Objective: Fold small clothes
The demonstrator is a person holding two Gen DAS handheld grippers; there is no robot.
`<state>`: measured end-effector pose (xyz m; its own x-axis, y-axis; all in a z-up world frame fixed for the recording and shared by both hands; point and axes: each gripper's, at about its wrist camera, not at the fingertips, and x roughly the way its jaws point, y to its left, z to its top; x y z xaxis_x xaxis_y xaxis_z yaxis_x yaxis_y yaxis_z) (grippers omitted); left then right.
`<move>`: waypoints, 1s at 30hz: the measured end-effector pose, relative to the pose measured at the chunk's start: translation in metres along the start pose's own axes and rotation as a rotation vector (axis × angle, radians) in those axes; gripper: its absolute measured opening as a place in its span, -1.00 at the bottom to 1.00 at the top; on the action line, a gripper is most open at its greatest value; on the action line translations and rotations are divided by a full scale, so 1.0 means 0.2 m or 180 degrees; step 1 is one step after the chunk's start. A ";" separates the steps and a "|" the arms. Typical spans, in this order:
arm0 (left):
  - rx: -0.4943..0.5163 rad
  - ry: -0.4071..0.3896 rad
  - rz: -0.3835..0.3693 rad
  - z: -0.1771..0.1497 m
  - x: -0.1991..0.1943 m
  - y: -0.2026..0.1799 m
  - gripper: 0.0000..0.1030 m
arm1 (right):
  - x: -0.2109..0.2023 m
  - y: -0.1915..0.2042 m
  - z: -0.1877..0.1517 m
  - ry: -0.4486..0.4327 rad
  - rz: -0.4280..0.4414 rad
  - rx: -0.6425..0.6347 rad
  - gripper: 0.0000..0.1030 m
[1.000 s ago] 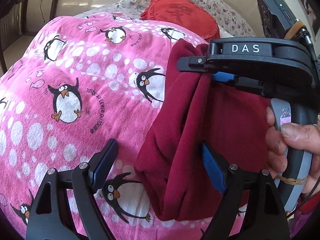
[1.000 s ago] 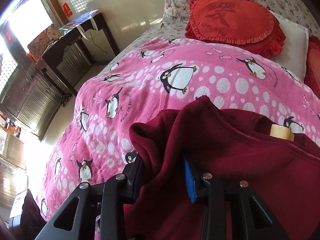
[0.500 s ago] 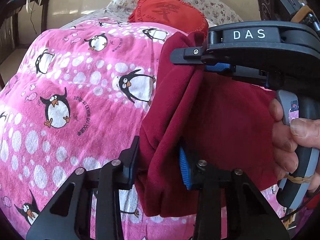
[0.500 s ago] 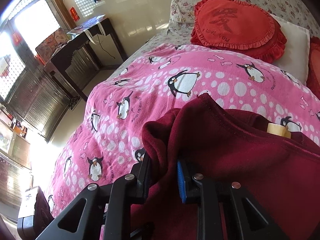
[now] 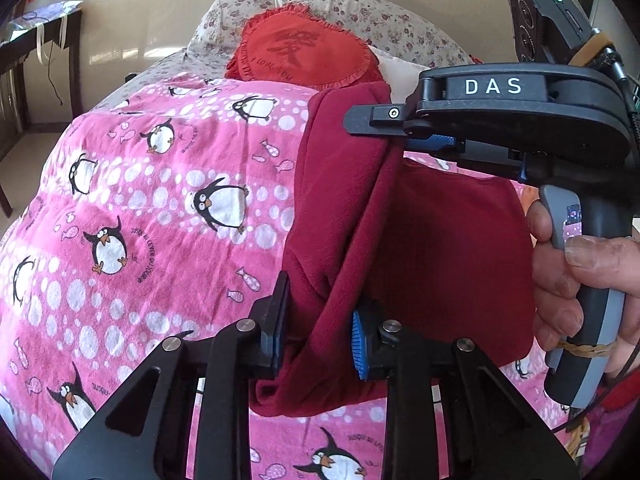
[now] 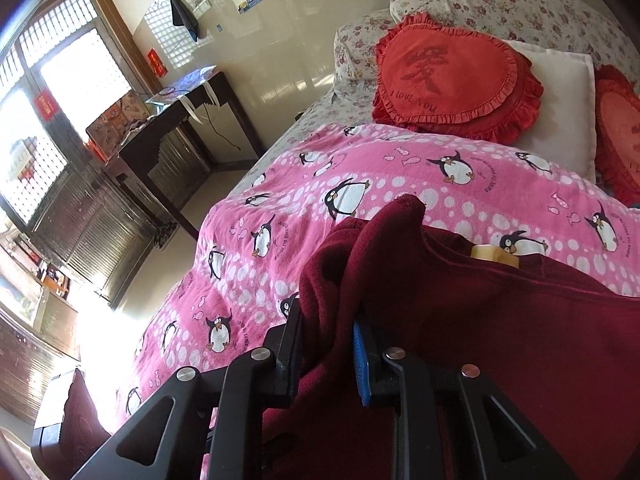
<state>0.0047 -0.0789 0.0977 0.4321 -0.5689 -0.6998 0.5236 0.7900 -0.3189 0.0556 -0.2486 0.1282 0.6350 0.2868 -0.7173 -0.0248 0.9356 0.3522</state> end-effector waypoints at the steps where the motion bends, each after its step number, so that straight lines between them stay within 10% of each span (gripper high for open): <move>1: 0.0033 -0.0004 -0.0018 0.01 -0.01 -0.03 -0.52 | -0.02 -0.01 0.00 -0.0018 -0.0004 0.0005 -0.61; 30: 0.0680 0.0091 -0.0231 -0.06 -0.03 -0.62 -0.56 | -0.55 -0.47 -0.19 -0.0377 -0.0224 0.0402 -0.62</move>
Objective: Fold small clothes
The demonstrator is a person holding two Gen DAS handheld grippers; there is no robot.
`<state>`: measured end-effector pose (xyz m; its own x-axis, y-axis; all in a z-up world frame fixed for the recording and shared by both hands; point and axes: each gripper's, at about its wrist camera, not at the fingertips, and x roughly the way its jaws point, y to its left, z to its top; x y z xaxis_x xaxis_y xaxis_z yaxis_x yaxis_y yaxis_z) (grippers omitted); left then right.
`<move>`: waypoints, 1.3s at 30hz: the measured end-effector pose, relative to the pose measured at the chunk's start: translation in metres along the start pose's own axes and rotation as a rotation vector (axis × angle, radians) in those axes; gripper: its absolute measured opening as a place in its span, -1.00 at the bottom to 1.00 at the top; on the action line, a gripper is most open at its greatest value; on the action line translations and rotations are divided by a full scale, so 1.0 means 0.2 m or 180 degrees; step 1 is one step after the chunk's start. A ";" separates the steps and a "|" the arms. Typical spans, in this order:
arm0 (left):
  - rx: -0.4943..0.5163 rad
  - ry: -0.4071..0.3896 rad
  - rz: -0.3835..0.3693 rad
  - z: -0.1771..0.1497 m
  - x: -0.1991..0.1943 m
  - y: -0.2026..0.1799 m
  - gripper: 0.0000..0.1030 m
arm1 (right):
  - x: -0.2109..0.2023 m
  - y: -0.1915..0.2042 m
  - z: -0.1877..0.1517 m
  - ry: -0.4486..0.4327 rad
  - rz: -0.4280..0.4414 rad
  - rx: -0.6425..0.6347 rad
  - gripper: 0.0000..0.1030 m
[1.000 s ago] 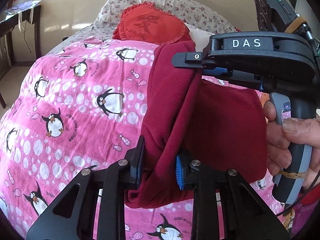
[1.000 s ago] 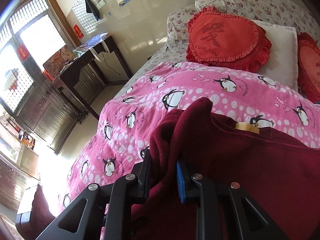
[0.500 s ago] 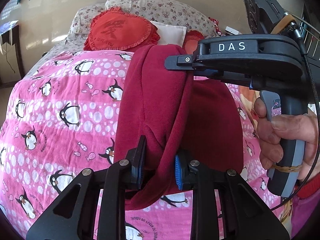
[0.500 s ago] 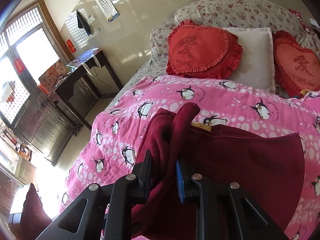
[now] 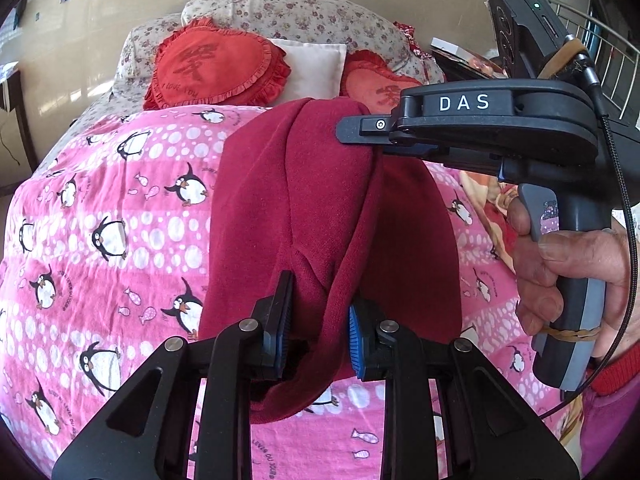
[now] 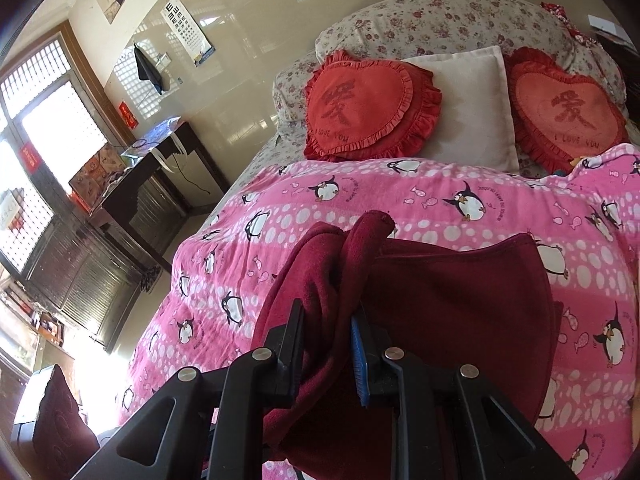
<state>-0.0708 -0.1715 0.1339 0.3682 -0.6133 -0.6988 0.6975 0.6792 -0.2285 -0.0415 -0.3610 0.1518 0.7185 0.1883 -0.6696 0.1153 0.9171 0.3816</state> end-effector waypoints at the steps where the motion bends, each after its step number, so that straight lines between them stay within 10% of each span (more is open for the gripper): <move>1: 0.0008 0.0008 -0.0009 0.00 0.01 -0.01 -0.56 | -0.01 -0.01 0.00 -0.0009 -0.0008 0.0011 -0.62; 14: -0.0008 0.0126 -0.0038 0.01 0.09 -0.09 -0.60 | -0.11 -0.30 -0.01 -0.0073 0.0127 0.0517 -0.86; 16: 0.0001 0.0127 -0.0036 0.01 0.09 -0.09 -0.60 | -0.12 -0.35 -0.06 -0.0052 0.0272 0.0712 -0.62; 18: 0.0000 0.0134 -0.0039 0.00 0.10 -0.09 -0.60 | -0.11 -0.38 -0.10 -0.0064 0.0381 0.0888 0.28; 21: 0.0005 0.0139 -0.0036 0.00 0.10 -0.09 -0.60 | -0.08 -0.38 -0.16 -0.0063 0.0528 0.1020 0.42; 30: -0.0020 0.0160 -0.0041 -0.02 0.08 -0.07 -0.60 | 0.25 -0.28 -0.17 0.0398 0.0626 0.1019 0.39; 33: -0.0012 0.0167 -0.0027 -0.01 0.08 -0.07 -0.60 | 0.27 -0.24 -0.16 0.0326 0.0580 0.0905 -0.26; 39: 0.0055 0.0153 -0.0130 0.02 0.08 -0.14 -0.60 | 0.16 -0.16 -0.13 0.0097 0.0259 0.0400 -0.58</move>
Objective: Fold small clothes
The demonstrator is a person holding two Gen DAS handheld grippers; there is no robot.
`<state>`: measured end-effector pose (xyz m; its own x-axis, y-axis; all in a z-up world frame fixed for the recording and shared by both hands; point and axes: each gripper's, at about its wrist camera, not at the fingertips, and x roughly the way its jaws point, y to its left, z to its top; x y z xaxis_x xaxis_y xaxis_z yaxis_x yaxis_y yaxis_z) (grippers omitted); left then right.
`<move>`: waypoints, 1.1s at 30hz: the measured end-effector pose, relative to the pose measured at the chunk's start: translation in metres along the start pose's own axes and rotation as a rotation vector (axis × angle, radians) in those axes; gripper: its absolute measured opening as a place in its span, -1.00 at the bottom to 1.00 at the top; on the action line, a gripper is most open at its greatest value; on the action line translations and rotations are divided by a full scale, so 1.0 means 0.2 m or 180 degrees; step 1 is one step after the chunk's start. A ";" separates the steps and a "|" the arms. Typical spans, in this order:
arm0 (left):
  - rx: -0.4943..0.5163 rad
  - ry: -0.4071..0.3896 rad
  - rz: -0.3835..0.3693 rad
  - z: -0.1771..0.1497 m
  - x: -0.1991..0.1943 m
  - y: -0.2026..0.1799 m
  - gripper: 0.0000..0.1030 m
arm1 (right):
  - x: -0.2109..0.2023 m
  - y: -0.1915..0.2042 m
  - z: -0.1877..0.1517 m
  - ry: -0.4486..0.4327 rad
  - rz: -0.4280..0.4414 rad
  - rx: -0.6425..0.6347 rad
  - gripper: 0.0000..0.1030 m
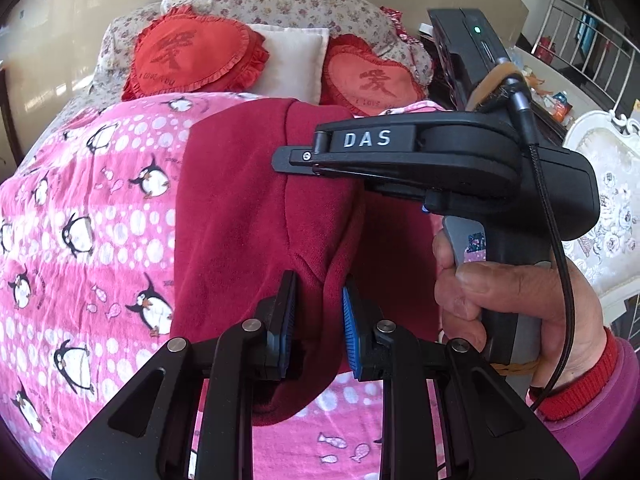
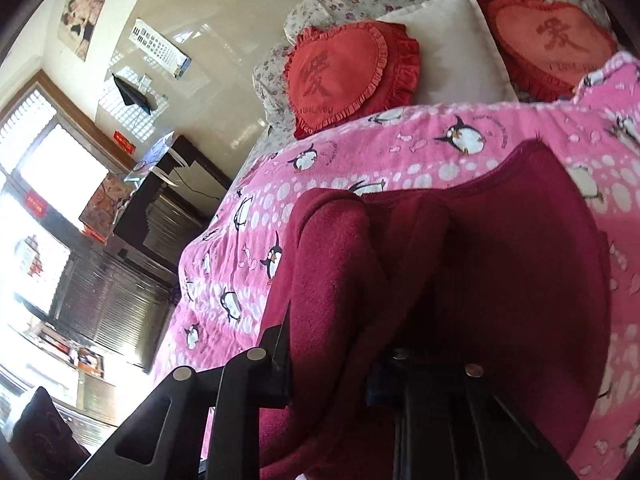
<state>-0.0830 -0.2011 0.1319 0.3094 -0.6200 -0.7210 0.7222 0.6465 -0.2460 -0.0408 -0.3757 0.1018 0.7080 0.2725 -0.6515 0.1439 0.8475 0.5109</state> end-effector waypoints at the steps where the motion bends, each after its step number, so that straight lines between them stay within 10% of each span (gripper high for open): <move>1: 0.0029 -0.0010 -0.0024 0.01 0.00 -0.02 -0.60 | -0.03 0.01 0.01 -0.0032 -0.0045 -0.0064 -0.58; 21: 0.0276 0.0195 -0.0447 0.09 0.13 -0.32 -0.58 | -0.10 -0.33 0.07 0.0040 -0.0667 -0.0337 -0.62; 33: 0.0337 0.0056 0.0123 -0.04 -0.04 -0.01 -0.37 | -0.41 -0.30 0.01 -0.0208 -0.0648 -0.0236 -0.20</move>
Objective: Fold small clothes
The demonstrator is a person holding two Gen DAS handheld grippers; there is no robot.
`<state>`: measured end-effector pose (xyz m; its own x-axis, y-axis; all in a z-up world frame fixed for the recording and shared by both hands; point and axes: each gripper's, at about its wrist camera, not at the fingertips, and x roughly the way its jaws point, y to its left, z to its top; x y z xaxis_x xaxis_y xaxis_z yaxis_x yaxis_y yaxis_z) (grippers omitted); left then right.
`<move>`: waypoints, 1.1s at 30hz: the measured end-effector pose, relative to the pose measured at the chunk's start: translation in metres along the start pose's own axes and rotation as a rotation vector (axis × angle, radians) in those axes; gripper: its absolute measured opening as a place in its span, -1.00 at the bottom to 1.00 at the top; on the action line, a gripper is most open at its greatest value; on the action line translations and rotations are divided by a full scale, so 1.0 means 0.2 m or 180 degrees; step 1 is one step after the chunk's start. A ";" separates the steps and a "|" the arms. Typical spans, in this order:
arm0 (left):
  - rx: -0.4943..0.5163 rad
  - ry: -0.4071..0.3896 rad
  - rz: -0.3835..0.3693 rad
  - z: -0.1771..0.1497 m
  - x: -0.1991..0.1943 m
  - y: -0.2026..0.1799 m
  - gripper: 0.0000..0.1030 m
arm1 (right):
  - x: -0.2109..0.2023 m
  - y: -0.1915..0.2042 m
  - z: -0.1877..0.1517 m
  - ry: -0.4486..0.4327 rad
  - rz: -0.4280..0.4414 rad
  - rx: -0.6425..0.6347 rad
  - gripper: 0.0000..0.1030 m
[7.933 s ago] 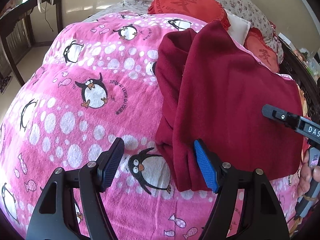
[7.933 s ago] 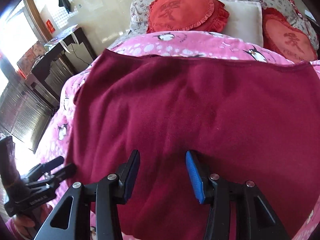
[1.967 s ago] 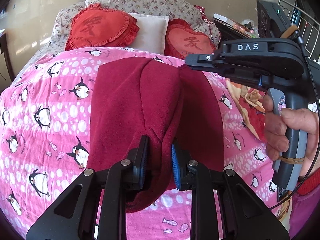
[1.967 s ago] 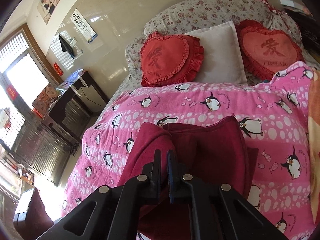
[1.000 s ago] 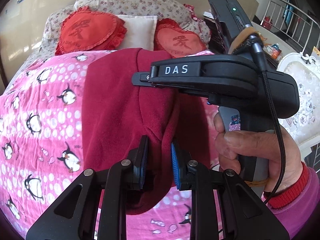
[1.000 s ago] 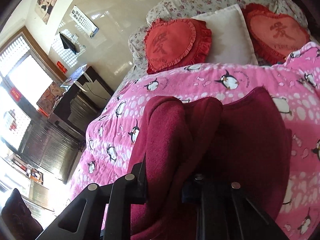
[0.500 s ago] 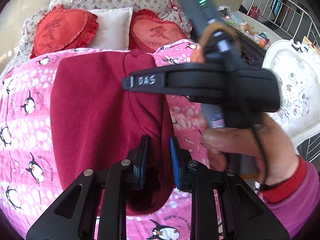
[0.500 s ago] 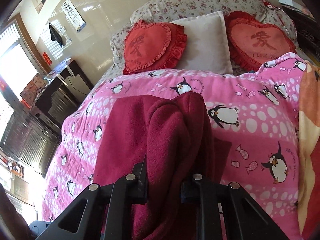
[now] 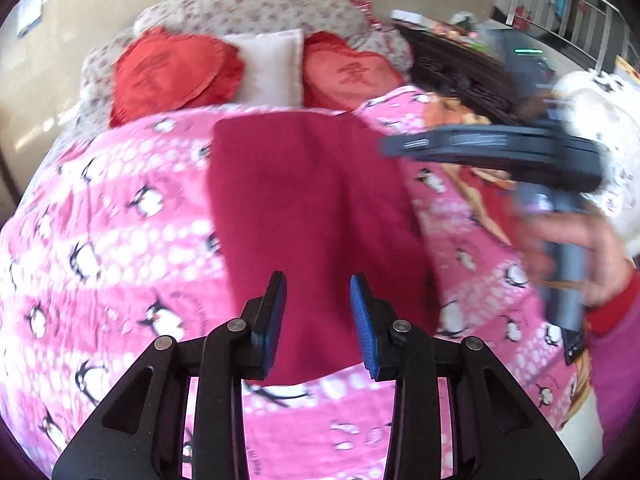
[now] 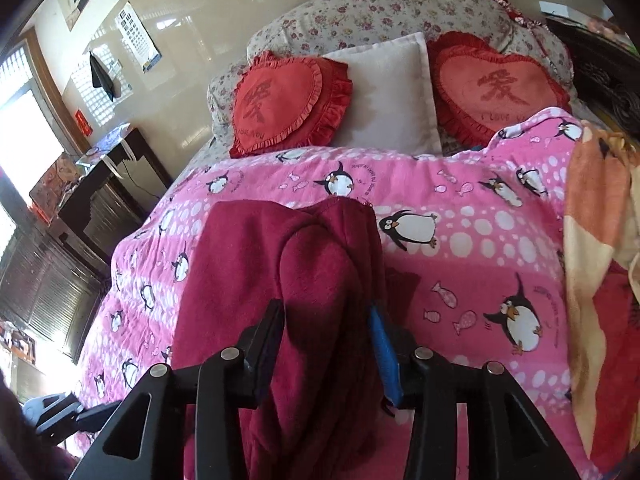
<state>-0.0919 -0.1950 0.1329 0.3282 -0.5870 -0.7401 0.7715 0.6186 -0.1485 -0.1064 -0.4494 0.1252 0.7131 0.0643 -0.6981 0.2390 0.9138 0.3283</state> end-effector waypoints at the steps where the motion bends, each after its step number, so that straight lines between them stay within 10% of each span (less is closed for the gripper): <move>1: -0.0047 0.0014 0.0060 -0.01 0.02 0.03 -0.37 | -0.05 0.02 -0.02 -0.0020 0.0073 -0.0024 -0.20; 14: -0.0218 0.0174 0.0229 -0.08 0.17 0.09 -0.37 | 0.04 0.12 -0.32 0.0400 -0.0186 -0.0088 -0.21; 23: -0.0240 0.0228 0.0246 -0.09 0.23 0.05 -0.26 | 0.06 0.11 -0.35 0.0396 -0.0542 -0.0409 -0.80; 33: -0.0281 0.0246 0.0275 -0.09 0.24 0.07 -0.26 | -0.15 0.23 -0.35 0.0211 -0.0159 -0.0309 -0.76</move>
<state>-0.0752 -0.2049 0.0843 0.3458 -0.4897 -0.8004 0.6901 0.7107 -0.1367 -0.1626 -0.3823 0.1172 0.6559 0.0411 -0.7538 0.2060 0.9509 0.2311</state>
